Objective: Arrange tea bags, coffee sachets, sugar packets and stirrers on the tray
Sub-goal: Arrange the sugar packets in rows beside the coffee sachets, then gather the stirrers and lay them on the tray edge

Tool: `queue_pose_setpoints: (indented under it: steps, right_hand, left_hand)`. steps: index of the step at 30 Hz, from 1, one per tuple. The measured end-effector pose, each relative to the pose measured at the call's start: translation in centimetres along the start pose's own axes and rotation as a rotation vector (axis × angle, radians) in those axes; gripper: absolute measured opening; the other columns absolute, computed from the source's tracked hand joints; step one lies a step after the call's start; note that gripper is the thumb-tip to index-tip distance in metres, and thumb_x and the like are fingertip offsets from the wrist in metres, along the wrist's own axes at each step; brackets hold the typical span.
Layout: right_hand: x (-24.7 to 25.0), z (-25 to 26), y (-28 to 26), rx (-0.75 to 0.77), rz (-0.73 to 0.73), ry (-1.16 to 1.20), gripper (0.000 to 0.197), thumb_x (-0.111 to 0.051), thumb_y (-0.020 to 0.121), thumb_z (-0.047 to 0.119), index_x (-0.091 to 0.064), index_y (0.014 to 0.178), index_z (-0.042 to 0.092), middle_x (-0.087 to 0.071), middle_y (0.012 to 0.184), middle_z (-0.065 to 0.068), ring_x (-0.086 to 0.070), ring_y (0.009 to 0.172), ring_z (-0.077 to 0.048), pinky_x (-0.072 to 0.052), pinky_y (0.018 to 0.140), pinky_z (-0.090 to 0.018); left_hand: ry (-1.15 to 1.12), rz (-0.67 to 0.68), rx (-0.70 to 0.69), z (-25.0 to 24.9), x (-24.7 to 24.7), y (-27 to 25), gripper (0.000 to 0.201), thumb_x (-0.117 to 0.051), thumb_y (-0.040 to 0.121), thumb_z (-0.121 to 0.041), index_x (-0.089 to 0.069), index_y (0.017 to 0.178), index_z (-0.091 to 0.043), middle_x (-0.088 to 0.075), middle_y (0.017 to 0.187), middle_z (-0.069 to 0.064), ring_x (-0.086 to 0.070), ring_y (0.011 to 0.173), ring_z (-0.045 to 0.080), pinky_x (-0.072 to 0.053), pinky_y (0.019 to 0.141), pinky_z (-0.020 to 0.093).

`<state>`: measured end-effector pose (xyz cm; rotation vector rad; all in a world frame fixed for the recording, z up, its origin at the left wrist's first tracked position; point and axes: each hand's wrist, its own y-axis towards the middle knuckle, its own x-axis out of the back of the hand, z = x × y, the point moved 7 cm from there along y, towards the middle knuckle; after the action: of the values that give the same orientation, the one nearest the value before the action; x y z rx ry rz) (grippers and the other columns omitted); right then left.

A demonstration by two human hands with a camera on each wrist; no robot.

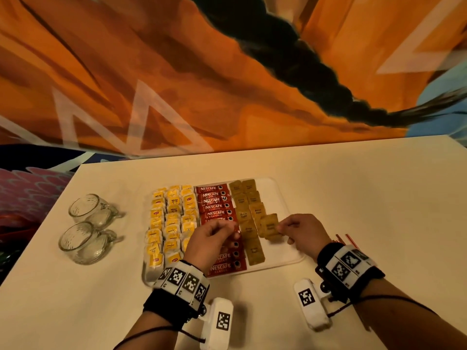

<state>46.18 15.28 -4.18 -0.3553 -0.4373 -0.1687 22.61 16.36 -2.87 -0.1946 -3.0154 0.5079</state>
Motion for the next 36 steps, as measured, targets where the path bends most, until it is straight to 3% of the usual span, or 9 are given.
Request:
queue_pose_setpoints:
  steps: [7, 12, 17, 19, 21, 24, 26, 31, 36]
  right_hand:
    - [-1.7, -3.2, 0.5, -0.089, 0.070, -0.155, 0.009, -0.075, 0.082, 0.020, -0.072, 0.075, 0.014, -0.066, 0.065, -0.002, -0.058, 0.052, -0.014, -0.049, 0.056, -0.025]
    - [-1.6, -2.5, 0.2, -0.059, 0.085, -0.216, 0.015, -0.073, 0.082, 0.022, -0.068, 0.068, 0.026, -0.069, 0.071, 0.003, -0.063, 0.060, -0.014, -0.055, 0.066, -0.030]
    - [5.3, -2.3, -0.8, 0.052, -0.149, -0.233, 0.008, -0.071, 0.082, 0.031, -0.071, 0.084, 0.024, -0.071, 0.088, 0.003, -0.064, 0.081, -0.013, -0.048, 0.070, -0.026]
    - [9.1, -3.5, -1.0, 0.014, -0.202, -0.308, 0.022, -0.070, 0.082, 0.039, -0.068, 0.095, 0.022, -0.068, 0.095, 0.001, -0.063, 0.088, -0.017, -0.044, 0.070, -0.026]
    - [11.5, -5.7, -1.1, -0.082, -0.127, -0.475, 0.053, -0.067, 0.076, 0.060, -0.060, 0.111, 0.021, -0.060, 0.112, -0.002, -0.059, 0.098, -0.019, -0.045, 0.078, -0.030]
    - [12.3, -8.7, -1.9, -0.199, 0.049, -0.732, 0.106, -0.059, 0.051, 0.089, -0.046, 0.125, 0.015, -0.048, 0.124, -0.006, -0.054, 0.107, -0.024, -0.049, 0.085, -0.037]
    - [12.1, -9.5, -2.7, -0.184, 0.109, -0.840, 0.120, -0.061, 0.041, 0.092, -0.040, 0.129, 0.012, -0.045, 0.125, -0.007, -0.053, 0.108, -0.024, -0.050, 0.084, -0.038]
    - [10.1, -9.5, -3.8, 0.059, 0.248, -0.851, 0.093, -0.081, 0.050, 0.063, -0.041, 0.123, 0.023, -0.045, 0.116, 0.002, -0.052, 0.103, -0.017, -0.050, 0.086, -0.035]
    - [7.3, -8.5, -4.9, 0.313, 0.524, -0.715, 0.057, -0.085, 0.063, 0.036, -0.058, 0.113, 0.032, -0.051, 0.102, 0.011, -0.051, 0.091, -0.007, -0.043, 0.078, -0.024]
  left_hand:
    - [0.063, -0.017, -0.011, 1.3, 0.6, 0.2, 0.011, -0.061, 0.091, -0.017, -0.072, 0.091, -0.013, -0.074, 0.080, 0.003, -0.067, 0.077, 0.017, -0.055, 0.082, 0.039]
    - [0.129, 0.002, -0.024, 2.1, -0.3, 0.1, 0.008, -0.063, 0.089, -0.013, -0.071, 0.090, -0.013, -0.074, 0.087, 0.005, -0.069, 0.087, 0.021, -0.054, 0.074, 0.028]
    - [0.327, 0.044, -0.103, 2.0, -2.5, -1.0, 0.009, -0.069, 0.085, -0.015, -0.069, 0.088, -0.024, -0.071, 0.084, -0.002, -0.067, 0.083, 0.013, -0.053, 0.074, 0.028]
    - [0.374, 0.089, -0.134, 1.9, -4.2, -1.5, 0.012, -0.070, 0.084, -0.014, -0.068, 0.087, -0.025, -0.070, 0.081, -0.006, -0.067, 0.079, 0.009, -0.054, 0.071, 0.026]
    - [0.443, 0.137, -0.166, 2.0, -6.4, -1.7, 0.015, -0.070, 0.083, -0.013, -0.066, 0.087, -0.027, -0.070, 0.082, -0.008, -0.067, 0.080, 0.005, -0.053, 0.075, 0.022]
    - [0.546, 0.168, -0.224, 1.9, -9.6, -2.2, 0.017, -0.070, 0.083, -0.014, -0.065, 0.088, -0.029, -0.068, 0.087, -0.014, -0.065, 0.082, 0.001, -0.049, 0.075, 0.013]
    - [0.582, 0.168, -0.243, 1.9, -11.7, -2.4, 0.016, -0.071, 0.083, -0.018, -0.064, 0.090, -0.030, -0.068, 0.089, -0.013, -0.065, 0.081, 0.004, -0.051, 0.075, 0.018]
    - [0.701, 0.155, -0.235, 2.5, -15.0, -2.9, 0.018, -0.071, 0.082, -0.026, -0.065, 0.099, -0.029, -0.064, 0.100, -0.011, -0.061, 0.083, 0.004, -0.053, 0.077, 0.027]
    - [0.765, 0.149, -0.251, 2.7, -16.3, -3.7, 0.023, -0.073, 0.079, -0.026, -0.062, 0.097, -0.036, -0.057, 0.102, -0.010, -0.056, 0.090, 0.006, -0.051, 0.079, 0.027]
